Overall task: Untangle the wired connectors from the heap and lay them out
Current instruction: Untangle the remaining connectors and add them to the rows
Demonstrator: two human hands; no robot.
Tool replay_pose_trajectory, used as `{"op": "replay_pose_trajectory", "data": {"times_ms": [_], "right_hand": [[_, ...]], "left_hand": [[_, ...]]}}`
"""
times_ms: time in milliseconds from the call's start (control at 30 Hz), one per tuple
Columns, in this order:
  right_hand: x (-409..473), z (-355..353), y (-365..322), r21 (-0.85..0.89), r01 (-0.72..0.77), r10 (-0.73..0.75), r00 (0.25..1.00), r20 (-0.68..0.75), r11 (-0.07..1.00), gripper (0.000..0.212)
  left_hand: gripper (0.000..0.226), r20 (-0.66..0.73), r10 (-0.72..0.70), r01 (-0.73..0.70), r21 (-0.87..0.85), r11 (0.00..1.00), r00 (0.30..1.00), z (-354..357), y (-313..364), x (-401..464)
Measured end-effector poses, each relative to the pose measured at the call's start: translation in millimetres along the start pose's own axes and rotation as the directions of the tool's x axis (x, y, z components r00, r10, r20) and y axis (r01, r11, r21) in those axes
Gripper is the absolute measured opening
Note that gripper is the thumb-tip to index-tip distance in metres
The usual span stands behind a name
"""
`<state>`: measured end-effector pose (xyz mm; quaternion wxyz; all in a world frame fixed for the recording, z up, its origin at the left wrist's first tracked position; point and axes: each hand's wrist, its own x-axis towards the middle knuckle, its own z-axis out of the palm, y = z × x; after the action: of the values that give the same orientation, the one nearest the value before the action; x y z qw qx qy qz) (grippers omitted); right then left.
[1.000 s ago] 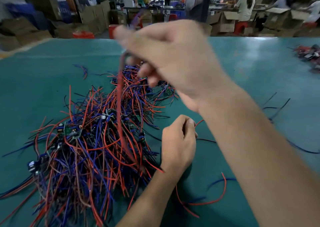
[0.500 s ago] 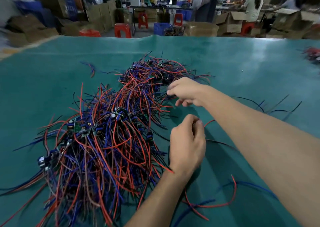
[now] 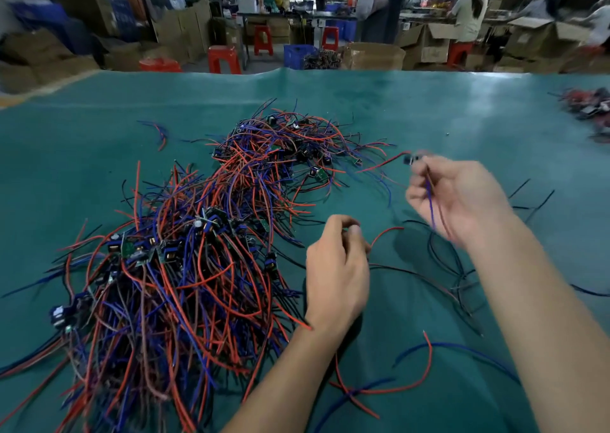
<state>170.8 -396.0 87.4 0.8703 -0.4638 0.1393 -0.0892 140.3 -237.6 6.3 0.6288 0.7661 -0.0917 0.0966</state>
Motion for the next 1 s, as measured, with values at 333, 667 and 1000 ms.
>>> {"op": "replay_pose_trajectory", "data": {"times_ms": [333,667,1000], "right_hand": [[-40,-4,46,-0.449,-0.186,0.343,0.891,0.298,0.874,0.029],[-37,-14,39,-0.691,0.067,0.165,0.95,0.264,0.72,0.03],[-34,-16,45,-0.607,0.173,-0.035,0.972,0.232,0.776,0.014]], "left_hand": [[0.034,-0.037,-0.001,0.002,0.024,1.0,0.999,-2,0,0],[0.011,0.012,0.075,-0.075,0.023,0.997,0.997,-1,-4,1],[0.028,0.061,0.062,-0.064,0.037,0.997,0.996,0,-1,-2]]}}
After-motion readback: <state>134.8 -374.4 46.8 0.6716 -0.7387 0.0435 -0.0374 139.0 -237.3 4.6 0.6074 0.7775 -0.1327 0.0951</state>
